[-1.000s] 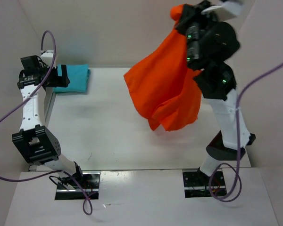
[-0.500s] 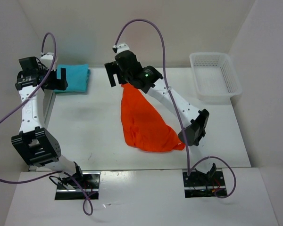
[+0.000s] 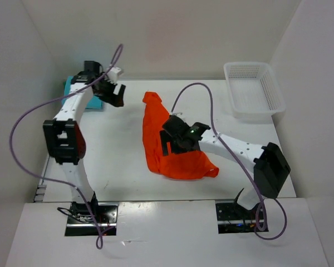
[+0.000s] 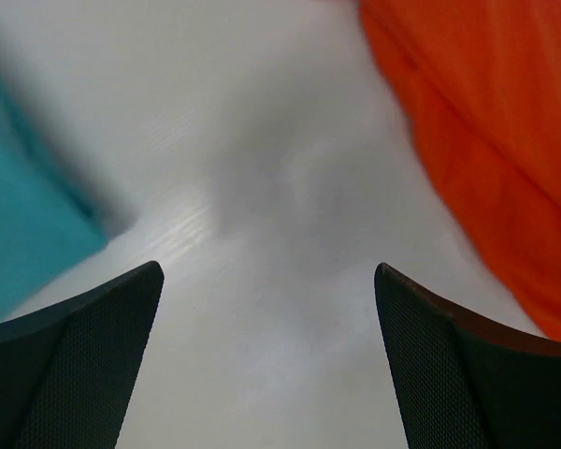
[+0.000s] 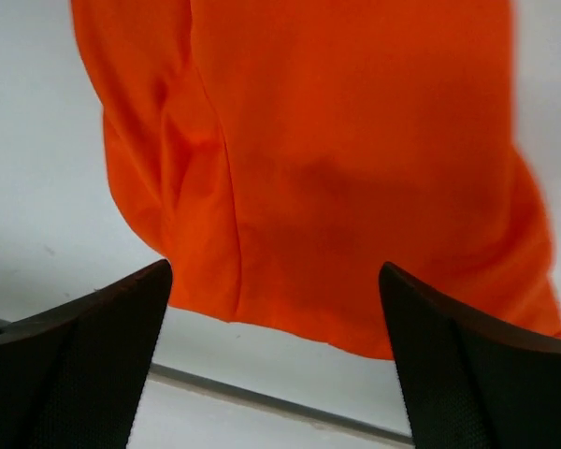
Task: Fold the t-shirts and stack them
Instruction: Move the tshirt to the center of the board, then flatten out the tshirt
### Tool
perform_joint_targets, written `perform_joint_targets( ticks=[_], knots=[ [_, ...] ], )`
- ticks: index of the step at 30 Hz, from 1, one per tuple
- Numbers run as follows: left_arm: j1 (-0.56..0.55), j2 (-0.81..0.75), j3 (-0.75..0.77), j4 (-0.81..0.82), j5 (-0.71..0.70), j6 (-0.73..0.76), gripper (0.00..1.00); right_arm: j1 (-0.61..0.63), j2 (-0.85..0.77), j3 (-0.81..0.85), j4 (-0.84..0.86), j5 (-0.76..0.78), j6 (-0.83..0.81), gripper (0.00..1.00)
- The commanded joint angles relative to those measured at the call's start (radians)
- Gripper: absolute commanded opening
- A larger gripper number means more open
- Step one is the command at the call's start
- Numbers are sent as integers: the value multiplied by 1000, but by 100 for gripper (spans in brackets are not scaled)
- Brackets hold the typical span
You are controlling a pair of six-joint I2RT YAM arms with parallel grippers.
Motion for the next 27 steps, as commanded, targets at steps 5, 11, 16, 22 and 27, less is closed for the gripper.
perform_joint_targets(
  ticks=[5, 11, 16, 22, 27],
  knots=[
    [-117, 316, 378, -5, 74, -197, 100, 117, 149, -65, 172, -135, 112, 100],
    [-147, 361, 395, 14, 49, -242, 100, 144, 251, -91, 144, -125, 162, 26],
    [-179, 337, 269, 70, -2, -233, 100, 49, 23, -209, 92, -125, 192, 0],
    [-231, 390, 258, 60, -11, -233, 100, -10, -102, -200, -85, -267, 70, 1],
    [-252, 449, 236, 128, -99, -314, 100, -20, -122, -200, -100, -244, 70, 1]
  ],
)
